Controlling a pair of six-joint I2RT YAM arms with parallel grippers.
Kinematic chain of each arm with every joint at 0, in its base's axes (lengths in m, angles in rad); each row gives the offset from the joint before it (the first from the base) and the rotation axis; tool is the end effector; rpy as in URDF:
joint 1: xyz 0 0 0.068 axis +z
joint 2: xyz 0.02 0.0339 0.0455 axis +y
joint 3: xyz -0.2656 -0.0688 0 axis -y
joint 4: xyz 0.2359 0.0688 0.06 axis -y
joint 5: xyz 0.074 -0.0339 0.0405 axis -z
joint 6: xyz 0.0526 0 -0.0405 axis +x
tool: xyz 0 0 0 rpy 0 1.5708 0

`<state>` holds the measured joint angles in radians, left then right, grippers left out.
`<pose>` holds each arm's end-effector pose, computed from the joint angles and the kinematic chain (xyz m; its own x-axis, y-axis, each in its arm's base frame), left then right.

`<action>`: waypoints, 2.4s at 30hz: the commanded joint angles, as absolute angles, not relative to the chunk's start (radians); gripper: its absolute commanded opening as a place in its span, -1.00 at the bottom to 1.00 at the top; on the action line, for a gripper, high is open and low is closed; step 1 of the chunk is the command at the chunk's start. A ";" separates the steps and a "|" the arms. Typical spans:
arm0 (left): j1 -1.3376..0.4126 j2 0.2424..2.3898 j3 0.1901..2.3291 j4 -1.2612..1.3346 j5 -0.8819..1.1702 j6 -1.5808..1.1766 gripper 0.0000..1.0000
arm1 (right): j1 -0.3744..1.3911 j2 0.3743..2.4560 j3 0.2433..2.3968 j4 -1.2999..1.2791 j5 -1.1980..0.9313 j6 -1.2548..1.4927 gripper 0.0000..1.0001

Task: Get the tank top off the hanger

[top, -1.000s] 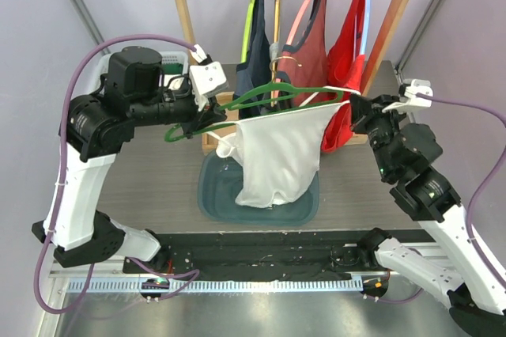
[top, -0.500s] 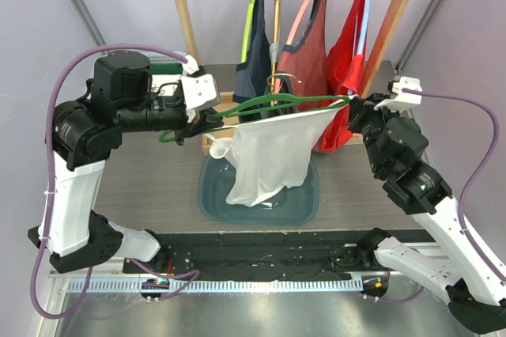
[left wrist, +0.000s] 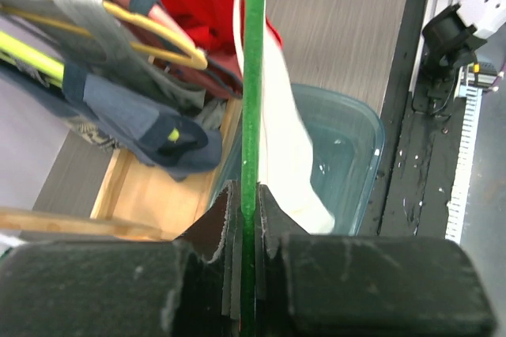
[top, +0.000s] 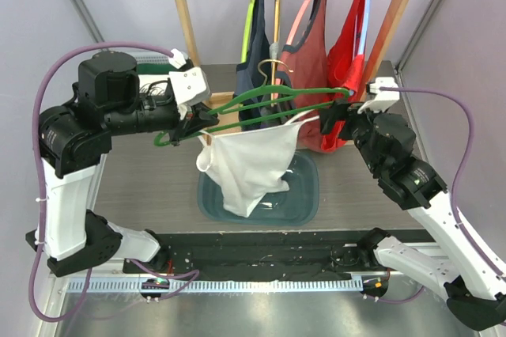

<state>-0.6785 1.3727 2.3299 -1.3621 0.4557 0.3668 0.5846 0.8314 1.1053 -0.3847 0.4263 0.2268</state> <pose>0.1147 -0.1222 0.5536 0.0288 0.3905 -0.9202 0.9300 0.3269 0.1678 0.1563 0.0774 0.4178 -0.1258 0.1623 -0.9787 -0.1349 0.9746 0.1789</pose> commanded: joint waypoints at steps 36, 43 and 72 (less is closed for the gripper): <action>-0.701 1.448 2.278 -1.186 0.390 0.357 -1.00 | 0.614 0.830 1.459 -0.885 -0.293 -0.066 0.99; -0.721 1.465 2.273 -1.267 0.485 0.431 -1.00 | 0.612 0.857 1.566 -0.758 -0.295 -0.112 0.97; -0.727 1.453 2.143 -1.136 0.364 0.361 0.49 | 0.615 0.940 1.525 -0.692 -0.428 -0.170 -0.98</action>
